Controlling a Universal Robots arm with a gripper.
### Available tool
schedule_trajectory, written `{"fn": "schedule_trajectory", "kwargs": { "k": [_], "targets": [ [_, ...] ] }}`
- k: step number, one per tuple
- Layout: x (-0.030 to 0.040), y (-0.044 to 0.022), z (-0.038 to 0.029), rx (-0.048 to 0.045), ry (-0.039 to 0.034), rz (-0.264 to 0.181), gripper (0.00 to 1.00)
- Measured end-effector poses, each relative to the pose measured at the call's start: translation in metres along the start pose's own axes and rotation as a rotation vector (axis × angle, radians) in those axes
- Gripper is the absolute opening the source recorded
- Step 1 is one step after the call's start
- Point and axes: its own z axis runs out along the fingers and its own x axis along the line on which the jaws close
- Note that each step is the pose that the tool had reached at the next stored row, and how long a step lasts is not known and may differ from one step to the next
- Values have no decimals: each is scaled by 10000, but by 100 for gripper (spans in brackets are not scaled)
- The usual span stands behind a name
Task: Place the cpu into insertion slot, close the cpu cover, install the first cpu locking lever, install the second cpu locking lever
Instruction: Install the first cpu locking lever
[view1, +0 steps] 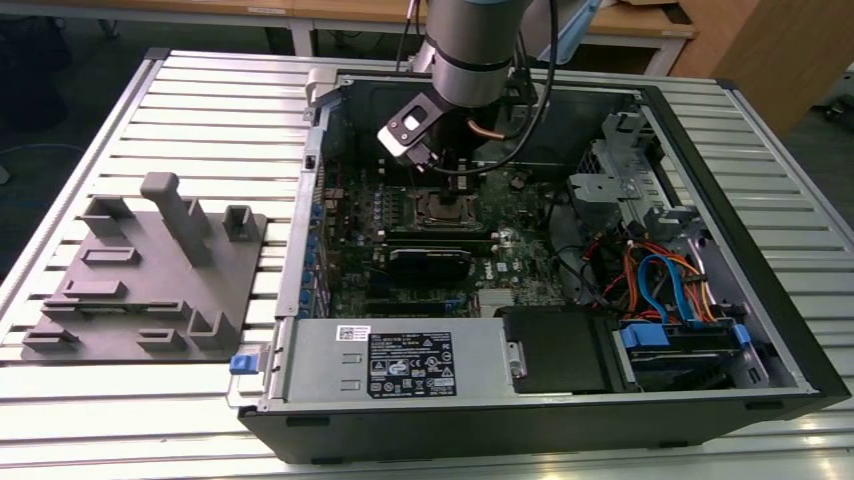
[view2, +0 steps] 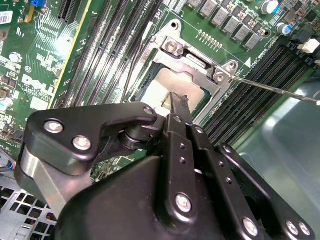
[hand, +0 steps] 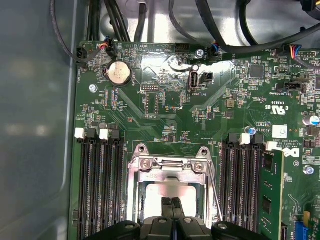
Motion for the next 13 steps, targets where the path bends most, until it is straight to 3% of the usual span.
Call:
{"fn": "schedule_trajectory", "kwargs": {
  "k": [13],
  "targets": [
    [0,0,-35,2,-3,0,10]
  ]
}}
